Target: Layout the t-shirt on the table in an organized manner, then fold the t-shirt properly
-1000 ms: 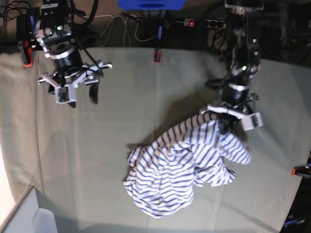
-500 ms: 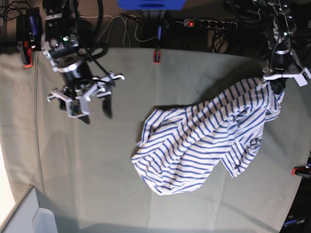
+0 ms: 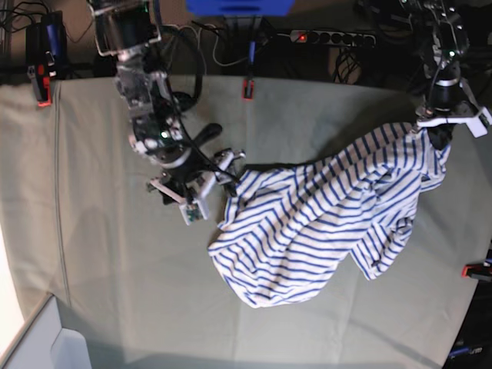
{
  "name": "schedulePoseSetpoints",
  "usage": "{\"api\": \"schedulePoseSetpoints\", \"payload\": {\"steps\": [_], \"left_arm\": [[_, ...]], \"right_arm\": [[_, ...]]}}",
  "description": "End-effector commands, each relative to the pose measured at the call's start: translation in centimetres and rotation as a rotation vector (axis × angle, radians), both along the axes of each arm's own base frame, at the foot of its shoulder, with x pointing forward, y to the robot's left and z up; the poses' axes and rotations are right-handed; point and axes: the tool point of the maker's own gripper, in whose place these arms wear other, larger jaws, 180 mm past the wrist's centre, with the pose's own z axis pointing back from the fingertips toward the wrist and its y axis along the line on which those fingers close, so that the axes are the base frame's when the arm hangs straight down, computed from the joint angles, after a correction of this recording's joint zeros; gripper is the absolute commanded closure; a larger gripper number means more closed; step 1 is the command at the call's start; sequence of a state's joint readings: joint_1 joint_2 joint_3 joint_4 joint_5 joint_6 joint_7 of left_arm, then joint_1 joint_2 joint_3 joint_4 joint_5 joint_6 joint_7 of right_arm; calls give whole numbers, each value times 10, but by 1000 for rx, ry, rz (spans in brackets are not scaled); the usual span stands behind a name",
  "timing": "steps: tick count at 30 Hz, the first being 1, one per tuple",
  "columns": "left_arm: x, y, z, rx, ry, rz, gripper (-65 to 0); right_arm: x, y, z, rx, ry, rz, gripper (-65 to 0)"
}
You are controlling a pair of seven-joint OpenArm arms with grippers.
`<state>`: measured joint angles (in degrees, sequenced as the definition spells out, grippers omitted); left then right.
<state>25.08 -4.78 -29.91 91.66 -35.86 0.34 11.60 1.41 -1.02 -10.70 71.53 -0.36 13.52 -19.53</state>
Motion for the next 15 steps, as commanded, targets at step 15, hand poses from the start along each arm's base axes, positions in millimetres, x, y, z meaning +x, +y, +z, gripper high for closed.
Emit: {"api": "schedulePoseSetpoints", "payload": {"steps": [15], "left_arm": [[-8,8,-11,2,18,26,-2]], "right_arm": [[25,39,-7,73,34,32,-416]]}}
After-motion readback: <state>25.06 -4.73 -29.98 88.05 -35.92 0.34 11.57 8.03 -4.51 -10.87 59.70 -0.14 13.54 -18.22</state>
